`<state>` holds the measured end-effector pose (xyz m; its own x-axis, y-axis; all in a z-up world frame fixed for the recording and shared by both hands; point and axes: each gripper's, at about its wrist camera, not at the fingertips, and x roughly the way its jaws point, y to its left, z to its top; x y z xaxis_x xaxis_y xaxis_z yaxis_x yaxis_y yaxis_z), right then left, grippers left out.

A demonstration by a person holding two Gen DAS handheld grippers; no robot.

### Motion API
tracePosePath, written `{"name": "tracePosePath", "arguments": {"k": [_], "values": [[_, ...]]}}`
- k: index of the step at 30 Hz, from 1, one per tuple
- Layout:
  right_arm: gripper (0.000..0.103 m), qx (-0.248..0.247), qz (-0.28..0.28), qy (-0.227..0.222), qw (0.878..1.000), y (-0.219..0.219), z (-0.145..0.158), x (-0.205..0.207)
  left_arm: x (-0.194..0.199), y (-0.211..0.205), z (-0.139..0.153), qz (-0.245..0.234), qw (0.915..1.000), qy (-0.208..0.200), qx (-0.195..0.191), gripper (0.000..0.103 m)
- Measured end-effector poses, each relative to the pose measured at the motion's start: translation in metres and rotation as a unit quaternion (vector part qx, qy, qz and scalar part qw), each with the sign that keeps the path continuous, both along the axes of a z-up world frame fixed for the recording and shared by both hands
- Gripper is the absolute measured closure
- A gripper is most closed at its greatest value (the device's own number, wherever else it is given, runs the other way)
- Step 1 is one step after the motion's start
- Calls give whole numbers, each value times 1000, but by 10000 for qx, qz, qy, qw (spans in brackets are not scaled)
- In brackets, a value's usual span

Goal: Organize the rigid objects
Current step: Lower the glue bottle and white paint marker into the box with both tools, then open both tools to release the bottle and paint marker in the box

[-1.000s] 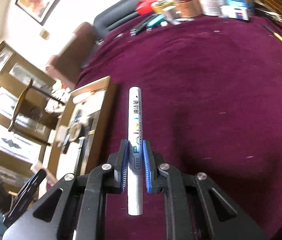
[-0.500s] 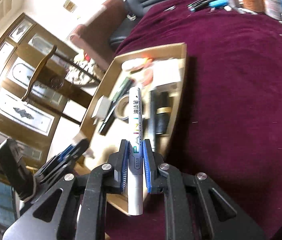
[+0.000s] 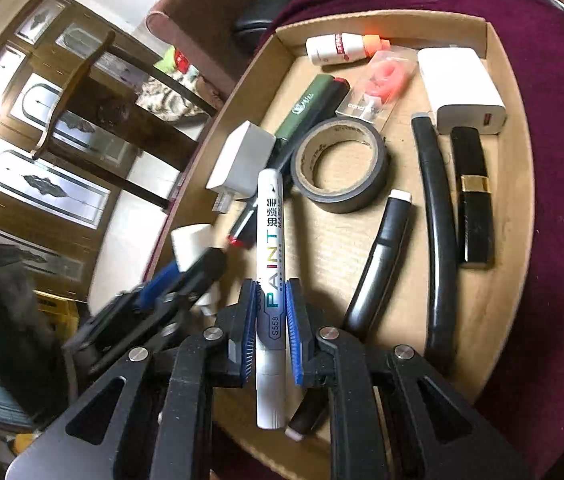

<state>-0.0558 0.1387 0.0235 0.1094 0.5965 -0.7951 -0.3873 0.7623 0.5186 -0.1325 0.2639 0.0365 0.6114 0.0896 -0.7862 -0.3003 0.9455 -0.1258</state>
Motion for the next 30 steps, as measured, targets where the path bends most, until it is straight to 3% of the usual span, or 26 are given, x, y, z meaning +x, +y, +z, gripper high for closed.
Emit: {"name": "tracePosePath", "arguments": {"k": [5, 10, 19, 25, 28, 30], "values": [[90, -454, 79, -555, 9974, 10, 4, -2, -8, -4, 11, 169, 9992, -229, 271, 75], [90, -738, 68, -924, 9930, 16, 8, 2, -16, -1, 22, 393, 9974, -445, 407, 53], [90, -585, 46, -1182, 9913, 16, 17, -3, -28, -2, 38, 522, 9947, -665, 589, 47], [89, -335, 47, -1759, 9838, -3, 42, -23, -35, -5, 46, 582, 9933, -758, 645, 46], [79, -367, 7, -2074, 9776, -9, 54, -34, -38, -10, 48, 587, 9928, -793, 673, 45], [67, -414, -67, -2266, 9731, -15, 60, -39, -40, -13, 49, 592, 9924, -810, 711, 45]]}}
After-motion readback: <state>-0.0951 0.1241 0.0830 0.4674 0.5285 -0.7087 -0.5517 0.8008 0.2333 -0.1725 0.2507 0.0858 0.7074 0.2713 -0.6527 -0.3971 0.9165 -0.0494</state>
